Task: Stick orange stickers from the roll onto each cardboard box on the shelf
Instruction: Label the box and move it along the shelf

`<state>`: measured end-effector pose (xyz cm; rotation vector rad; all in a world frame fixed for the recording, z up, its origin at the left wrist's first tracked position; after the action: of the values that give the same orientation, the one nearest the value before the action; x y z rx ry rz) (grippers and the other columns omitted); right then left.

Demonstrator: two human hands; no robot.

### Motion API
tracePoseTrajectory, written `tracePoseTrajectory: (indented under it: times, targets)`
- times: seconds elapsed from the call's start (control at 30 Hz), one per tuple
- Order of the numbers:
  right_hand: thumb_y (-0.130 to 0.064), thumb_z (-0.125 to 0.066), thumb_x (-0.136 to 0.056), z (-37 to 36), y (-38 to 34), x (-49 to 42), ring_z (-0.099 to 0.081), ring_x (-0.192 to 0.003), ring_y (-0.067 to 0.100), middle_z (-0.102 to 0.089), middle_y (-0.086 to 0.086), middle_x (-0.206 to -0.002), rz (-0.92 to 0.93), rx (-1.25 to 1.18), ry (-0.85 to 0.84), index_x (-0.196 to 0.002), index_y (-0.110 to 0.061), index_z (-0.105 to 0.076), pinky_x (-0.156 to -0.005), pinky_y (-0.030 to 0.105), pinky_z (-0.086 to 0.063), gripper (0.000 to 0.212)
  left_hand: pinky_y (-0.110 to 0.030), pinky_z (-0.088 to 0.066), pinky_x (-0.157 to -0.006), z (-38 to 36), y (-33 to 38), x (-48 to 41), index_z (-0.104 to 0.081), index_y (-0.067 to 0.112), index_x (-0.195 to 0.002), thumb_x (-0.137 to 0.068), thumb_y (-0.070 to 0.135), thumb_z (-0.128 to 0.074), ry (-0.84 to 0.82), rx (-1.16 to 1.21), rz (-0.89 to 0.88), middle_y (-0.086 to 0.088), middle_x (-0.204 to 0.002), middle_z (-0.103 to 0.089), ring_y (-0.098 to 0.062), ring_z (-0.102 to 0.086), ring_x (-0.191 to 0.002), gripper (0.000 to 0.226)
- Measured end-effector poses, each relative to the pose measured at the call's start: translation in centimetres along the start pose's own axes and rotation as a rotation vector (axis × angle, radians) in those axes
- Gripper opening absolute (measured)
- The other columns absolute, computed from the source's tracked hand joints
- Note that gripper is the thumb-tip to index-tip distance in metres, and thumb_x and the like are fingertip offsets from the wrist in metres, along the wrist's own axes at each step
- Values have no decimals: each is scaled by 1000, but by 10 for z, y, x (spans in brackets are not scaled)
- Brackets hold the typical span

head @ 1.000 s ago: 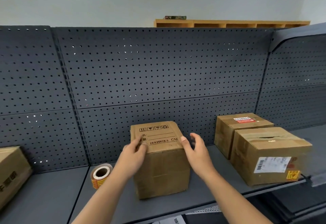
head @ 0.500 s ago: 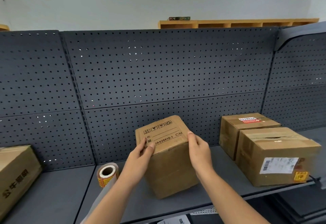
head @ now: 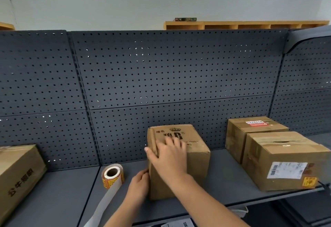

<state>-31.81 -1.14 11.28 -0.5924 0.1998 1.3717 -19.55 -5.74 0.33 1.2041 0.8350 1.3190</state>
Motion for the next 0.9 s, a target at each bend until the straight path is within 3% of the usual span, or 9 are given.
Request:
tracePoseTrajectory:
  times: [0.1,0.23,0.4,0.5,0.6,0.7,0.8,0.9]
  targets:
    - [-64,-41,-98,-13,-11,5,-62,-111,27,-75,1,-116,7,46,45,-109,-24,-79,-98,51,-47,57,-35,-53,-88,2,-2,3,-68,16,-110,-107,9,-40,5,26,-20,-5,-112,-72,-24,-66,-109,29]
    - [-62,-41,-99,-16,-8,3,-62,-115,26,-74,1,-121,-3,49,75,-114,-25,-79,-99,51,-46,55,-37,-53,-101,15,-8,10,-68,28,-114,-100,6,-50,2,-109,-129,3,-118,-71,-12,-64,-112,31]
    - [-59,-41,-97,-20,-1,4,-59,-121,25,-72,0,-128,6,41,127,-121,-26,-77,-102,47,-42,54,-28,-43,-100,45,-17,19,-69,25,-119,-93,4,-61,246,-364,-387,11,-122,-61,-9,-54,-115,34]
    - [-60,-32,-98,-16,0,3,-53,-129,24,-66,-3,-136,30,-1,81,-128,-27,-71,-109,46,-36,59,-35,-47,-94,70,-20,25,-73,29,-105,-91,3,-63,427,-433,-448,15,-115,-60,-14,-52,-108,30]
    - [-56,-29,-100,-11,-2,3,-45,-138,21,-61,-4,-141,100,-117,57,-132,-28,-66,-123,44,-24,57,-36,-49,-83,94,-20,29,-73,31,-82,-90,-6,-60,536,-296,-442,17,-103,-62,-15,-58,-99,41]
    - [-45,-39,-100,-4,-8,10,-43,-142,16,-62,-5,-137,200,-258,170,-127,-22,-69,-131,39,-11,47,-34,-46,-76,109,-16,23,-68,34,-83,-92,1,-61,548,-325,-391,17,-101,-61,-15,-57,-100,34]
    - [-30,-50,-97,-3,-22,24,-44,-137,11,-63,-6,-131,343,-389,201,-119,-18,-72,-125,30,-26,33,-36,-51,-76,114,-25,13,-65,30,-103,-94,21,-68,487,-442,-294,10,-108,-58,-18,-60,-100,13]
    - [-23,-53,-97,-9,-45,35,-47,-127,6,-63,-7,-122,433,-509,42,-112,-15,-73,-109,17,-38,27,-37,-51,-74,114,-39,6,-62,24,-108,-92,23,-72,453,-517,-253,6,-105,-57,-21,-62,-94,19]
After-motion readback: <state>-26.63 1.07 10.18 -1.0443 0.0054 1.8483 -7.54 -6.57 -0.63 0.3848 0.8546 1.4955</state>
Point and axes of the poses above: each hand's wrist, its own x-axis away from the middle knuckle, its own z-axis out of the back of the hand, y = z × x, the point moved 2 cm from there along -x, towards the middle knuckle
